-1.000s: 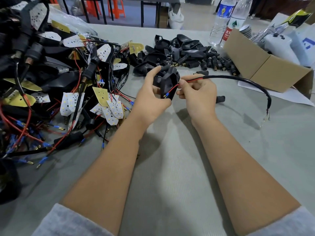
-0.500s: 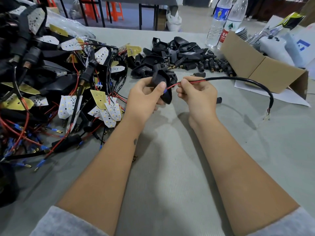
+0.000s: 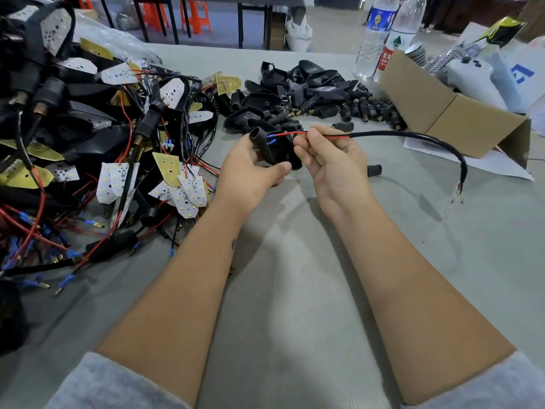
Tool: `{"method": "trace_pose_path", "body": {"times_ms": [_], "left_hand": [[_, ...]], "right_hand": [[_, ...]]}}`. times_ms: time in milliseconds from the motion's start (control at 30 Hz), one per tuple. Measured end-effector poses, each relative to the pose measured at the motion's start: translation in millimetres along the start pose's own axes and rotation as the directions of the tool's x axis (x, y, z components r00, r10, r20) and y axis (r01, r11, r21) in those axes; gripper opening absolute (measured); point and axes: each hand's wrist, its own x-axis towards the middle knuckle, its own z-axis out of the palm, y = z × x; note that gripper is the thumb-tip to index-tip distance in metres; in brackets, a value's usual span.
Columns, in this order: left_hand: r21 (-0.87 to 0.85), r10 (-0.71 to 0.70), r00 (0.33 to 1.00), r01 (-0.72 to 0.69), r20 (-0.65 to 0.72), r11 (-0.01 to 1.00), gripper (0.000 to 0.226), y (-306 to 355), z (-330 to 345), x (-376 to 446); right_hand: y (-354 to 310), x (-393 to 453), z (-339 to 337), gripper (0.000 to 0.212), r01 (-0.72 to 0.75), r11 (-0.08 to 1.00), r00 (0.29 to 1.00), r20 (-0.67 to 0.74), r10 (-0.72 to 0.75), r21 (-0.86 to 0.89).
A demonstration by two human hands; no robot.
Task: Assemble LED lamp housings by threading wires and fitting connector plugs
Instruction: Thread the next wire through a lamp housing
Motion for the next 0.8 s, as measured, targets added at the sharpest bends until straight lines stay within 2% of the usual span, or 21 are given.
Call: {"method": "trace_pose_path", "body": {"times_ms": [167,433,500,567,633,733,800], "left_hand": [[-0.039,-0.003,1.0,0.002,-0.018,0.999,0.041,2.5,-1.7,-1.7],[-0.01,-0.02,0.999,0.021,0.045,1.0,0.042,7.8,0.7,-4.6],[0.026,-0.03,0.999,0.029,0.043,0.999,0.042,7.5,1.1,-5.2],[0.044,-0.039,0.999,0.039,0.018,0.998,0.039,7.8,1.1,-5.4],[0.019,-0.046,0.999,0.046,-0.001,0.999,0.033,9.3,1.9,-5.7],[-0.141,-0.115,0.993,0.109,-0.035,0.984,0.017,15.8,3.4,-6.0],[-0.176,-0.161,0.987,0.155,-0.022,0.972,0.019,18.1,4.3,-5.7]], "right_hand": [[-3.7,-0.8,-1.6,0.012,-0.152,0.988,0.985,0.087,0.149,0.021],[-4.4,1.2,-2.9,0.017,-0.21,0.943,0.978,0.072,0.198,0.259],[-4.2,1.6,-4.1,0.016,-0.22,0.941,0.975,0.077,0.207,0.257],[-2.8,1.6,-4.5,0.013,-0.22,0.962,0.974,0.092,0.207,0.163],[-1.6,1.7,-4.4,0.011,-0.192,0.981,0.976,0.103,0.192,-0.01],[-0.3,0.3,-3.5,0.011,-0.128,0.959,0.979,0.125,0.164,-0.254],[2.4,-2.1,-1.4,0.008,-0.082,0.921,0.977,0.152,0.149,-0.38]]}}
